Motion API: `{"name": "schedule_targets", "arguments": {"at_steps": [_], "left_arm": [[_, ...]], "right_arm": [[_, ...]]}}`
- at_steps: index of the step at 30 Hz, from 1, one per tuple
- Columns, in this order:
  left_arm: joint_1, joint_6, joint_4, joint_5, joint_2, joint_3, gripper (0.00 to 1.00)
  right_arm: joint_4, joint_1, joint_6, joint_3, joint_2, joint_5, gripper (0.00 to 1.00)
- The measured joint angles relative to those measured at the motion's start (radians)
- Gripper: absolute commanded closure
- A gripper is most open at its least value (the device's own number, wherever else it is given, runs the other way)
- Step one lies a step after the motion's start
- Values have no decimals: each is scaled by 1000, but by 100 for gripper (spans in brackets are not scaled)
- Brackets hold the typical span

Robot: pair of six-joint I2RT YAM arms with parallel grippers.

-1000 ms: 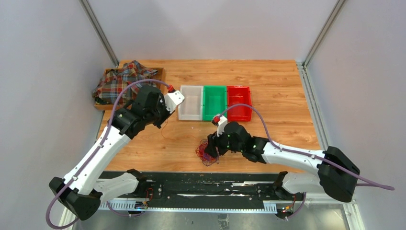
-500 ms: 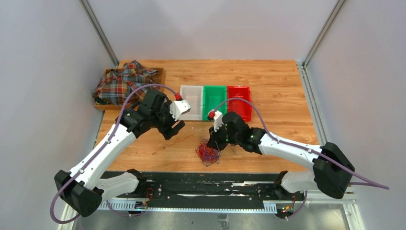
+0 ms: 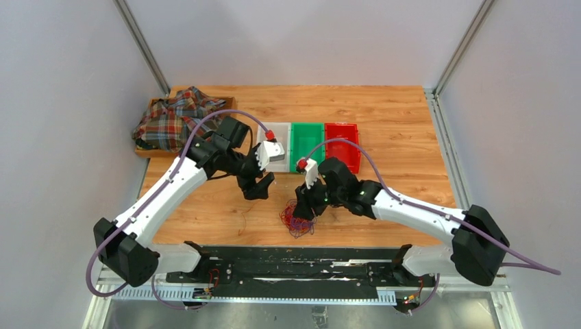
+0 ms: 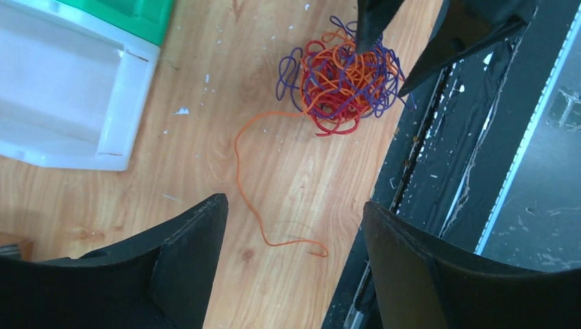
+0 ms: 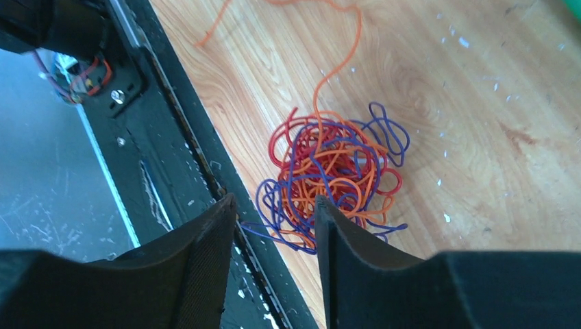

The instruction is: Untangle the cables

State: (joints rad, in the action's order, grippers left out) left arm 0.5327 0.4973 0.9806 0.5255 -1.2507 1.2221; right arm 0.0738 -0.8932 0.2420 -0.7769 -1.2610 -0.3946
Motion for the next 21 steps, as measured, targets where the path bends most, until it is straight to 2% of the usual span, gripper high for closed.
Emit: {"name": "schedule_targets", "arguments": {"at_steps": [2, 4, 8, 10, 14, 21], "left_arm": [[0, 10, 12, 6, -14, 0, 23], [0, 16, 18, 7, -14, 0, 23], [0, 27, 25, 6, 3, 0, 23], [0, 30, 27, 5, 20, 0, 23], [0, 45, 31, 5, 58, 1, 24], [0, 88, 28, 19, 122, -26, 24]], "right_arm": [[19, 0, -10, 0, -31, -9, 55], [36, 0, -24, 0, -73, -17, 62], [79, 0, -54, -17, -150, -25, 91], [105, 0, -62, -50, -180, -25, 99], [119, 1, -68, -104, -170, -33, 99], [111, 2, -56, -182, -57, -69, 99]]}}
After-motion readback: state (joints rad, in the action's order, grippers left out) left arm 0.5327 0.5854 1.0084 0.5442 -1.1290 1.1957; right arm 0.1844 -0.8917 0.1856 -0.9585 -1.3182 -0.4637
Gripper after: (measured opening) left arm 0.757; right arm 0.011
